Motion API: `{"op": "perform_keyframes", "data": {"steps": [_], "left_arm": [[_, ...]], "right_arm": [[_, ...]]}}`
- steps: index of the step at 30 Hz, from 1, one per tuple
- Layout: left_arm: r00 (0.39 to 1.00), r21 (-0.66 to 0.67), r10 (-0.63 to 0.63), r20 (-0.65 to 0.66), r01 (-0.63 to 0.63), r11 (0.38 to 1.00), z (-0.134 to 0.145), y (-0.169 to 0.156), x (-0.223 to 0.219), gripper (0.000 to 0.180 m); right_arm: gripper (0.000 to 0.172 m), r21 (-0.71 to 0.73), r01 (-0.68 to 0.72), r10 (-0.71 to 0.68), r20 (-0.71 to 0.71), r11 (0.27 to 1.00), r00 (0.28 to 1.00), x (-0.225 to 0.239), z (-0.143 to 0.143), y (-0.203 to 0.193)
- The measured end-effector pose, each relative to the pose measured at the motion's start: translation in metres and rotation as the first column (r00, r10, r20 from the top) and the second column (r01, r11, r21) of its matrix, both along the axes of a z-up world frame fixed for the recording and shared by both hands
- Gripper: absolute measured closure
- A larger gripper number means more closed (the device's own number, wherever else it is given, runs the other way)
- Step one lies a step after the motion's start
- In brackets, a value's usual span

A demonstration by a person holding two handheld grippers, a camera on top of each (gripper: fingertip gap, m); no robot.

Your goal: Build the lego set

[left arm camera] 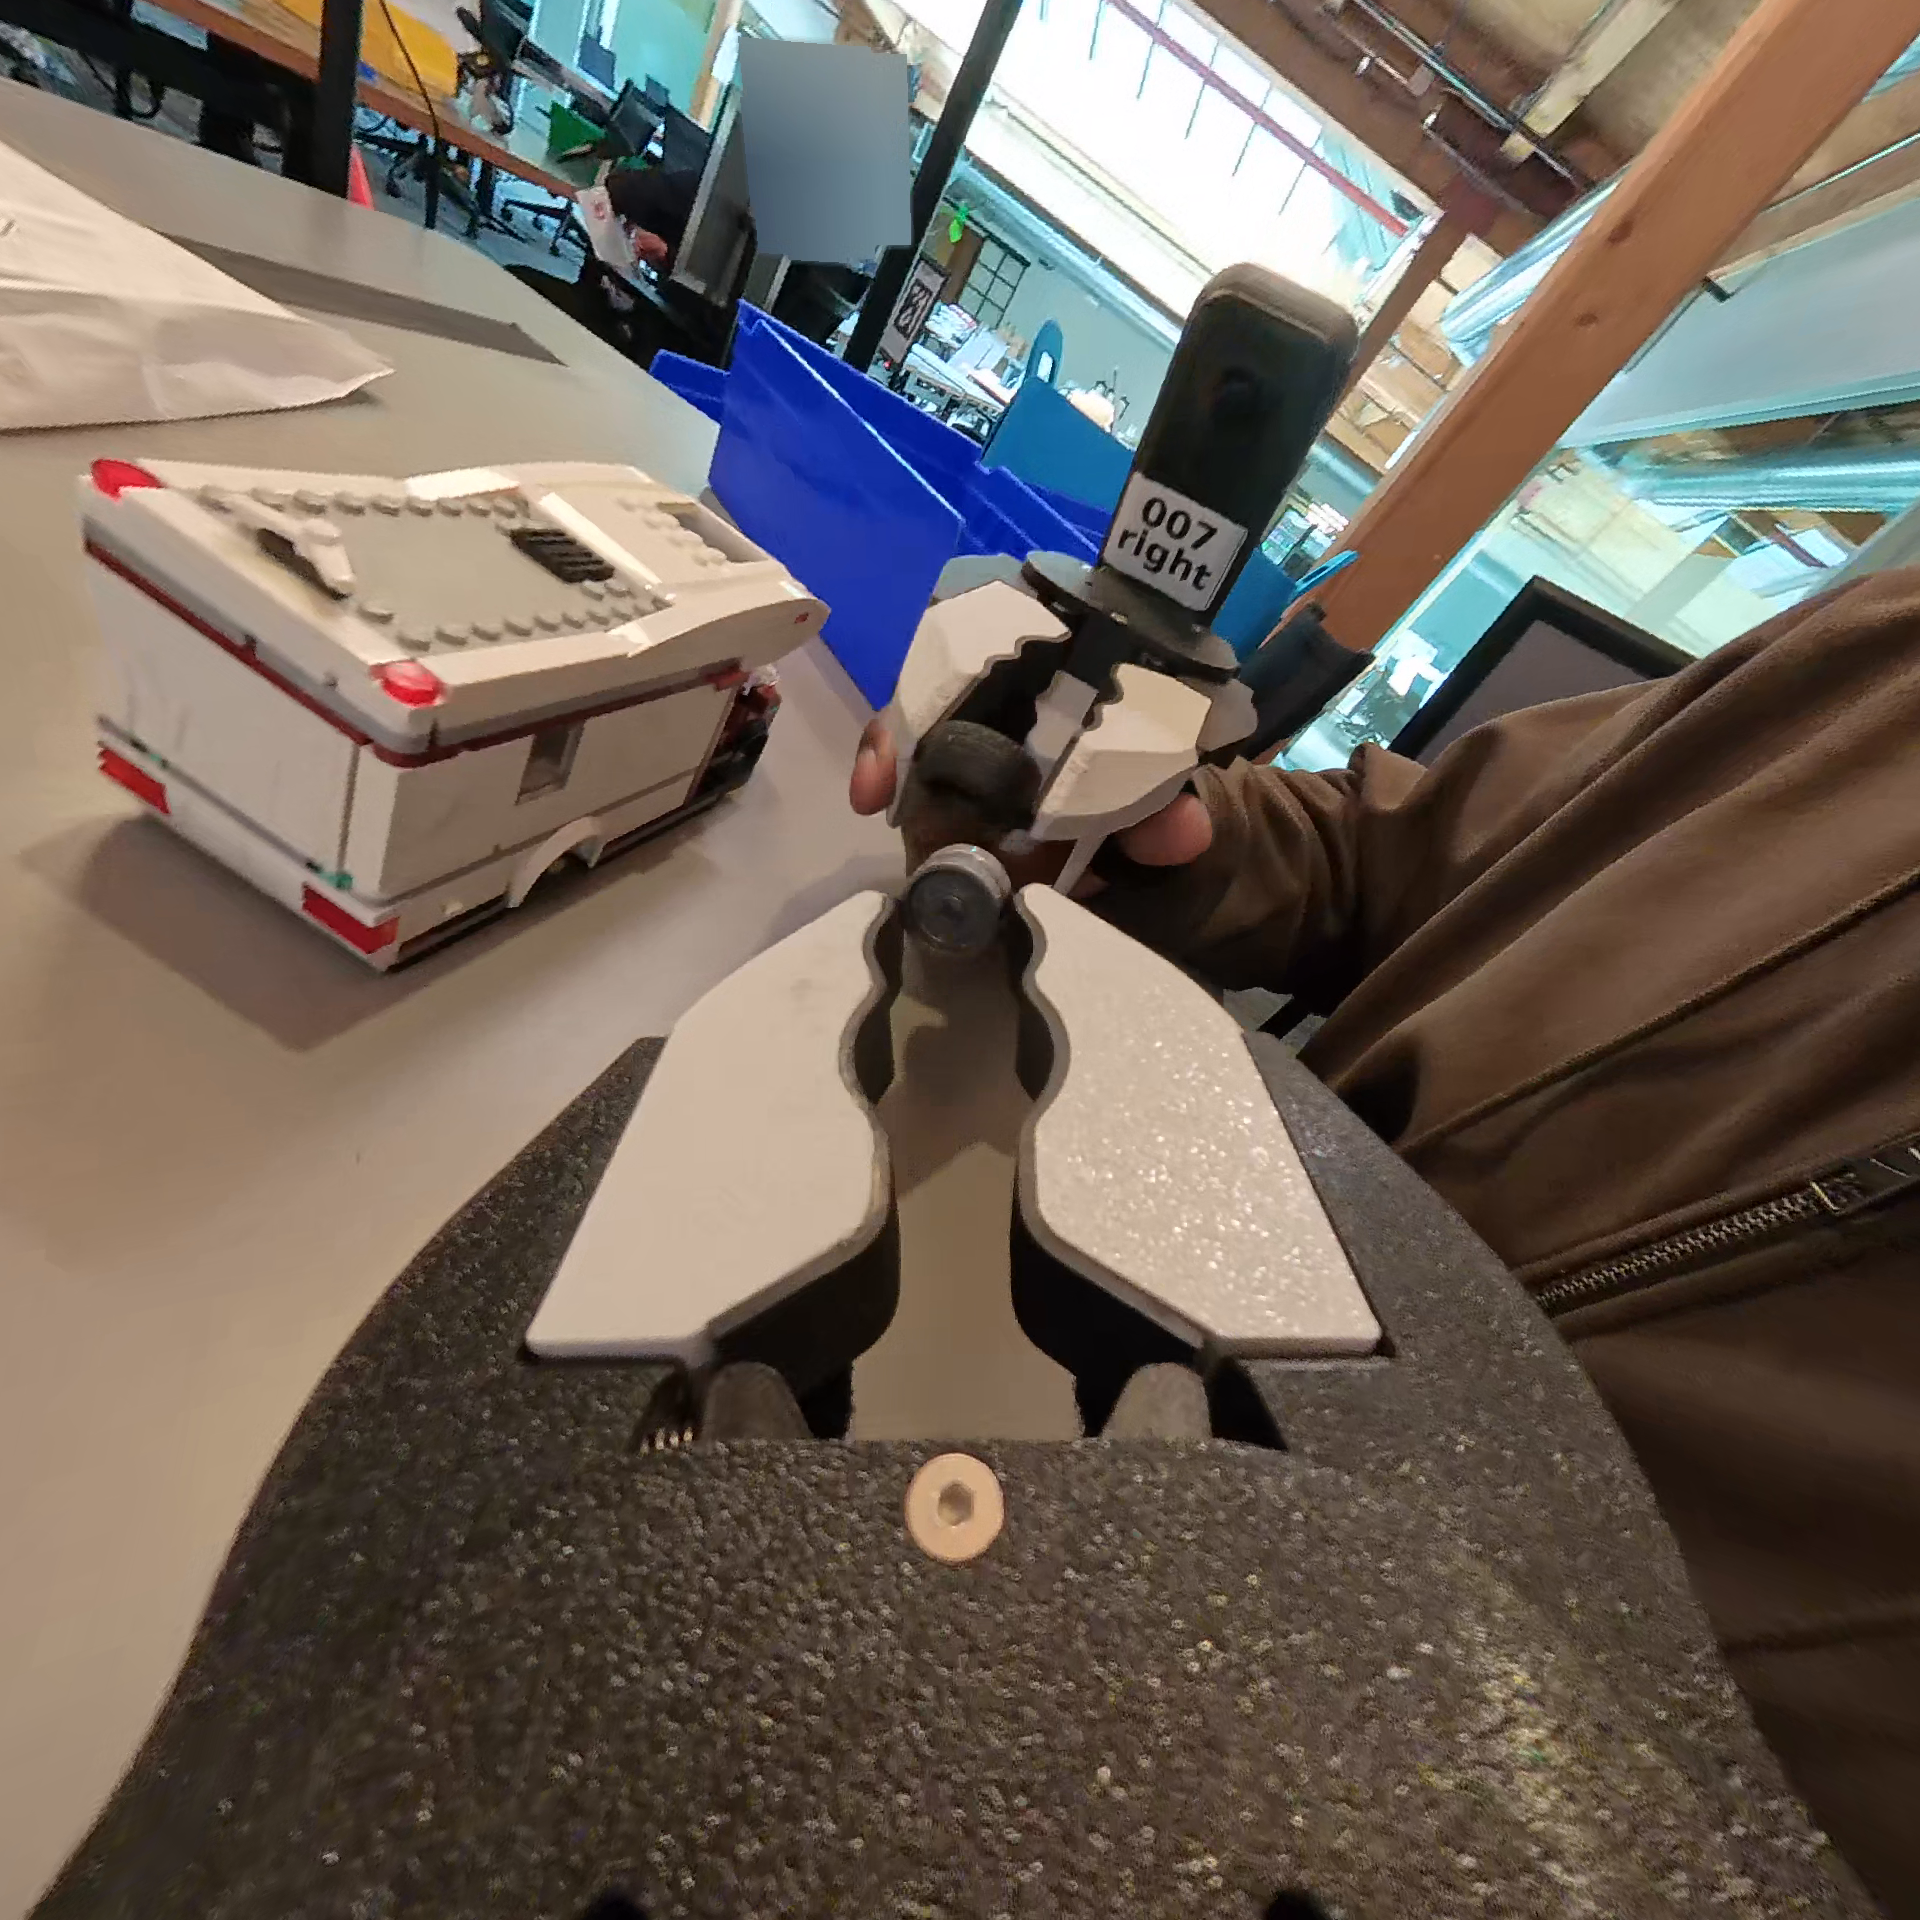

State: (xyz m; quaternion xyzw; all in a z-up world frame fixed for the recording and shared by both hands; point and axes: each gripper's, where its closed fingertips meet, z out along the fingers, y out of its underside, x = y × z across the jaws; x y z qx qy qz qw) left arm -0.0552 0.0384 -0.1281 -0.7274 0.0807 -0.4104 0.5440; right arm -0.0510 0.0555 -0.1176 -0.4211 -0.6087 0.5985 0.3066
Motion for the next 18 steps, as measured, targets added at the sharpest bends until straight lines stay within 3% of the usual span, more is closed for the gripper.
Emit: {"op": "perform_keyframes", "data": {"steps": [4, 18], "left_arm": [[0.999, 0.037, -0.039, 0.013, 0.038, 0.999, 0.005, 0.001, 0.011, 0.161], [0.998, 0.098, -0.049, 0.04, 0.045, 0.994, 0.013, -0.006, 0.012, 0.161]], "right_arm": [[0.148, -0.039, -0.03, 0.029, -0.032, 0.999, 0.999, 0.003, 0.005, -0.004], [0.149, 0.075, -0.053, 0.054, -0.019, 0.996, 0.998, 0.003, -0.002, -0.023]]}}
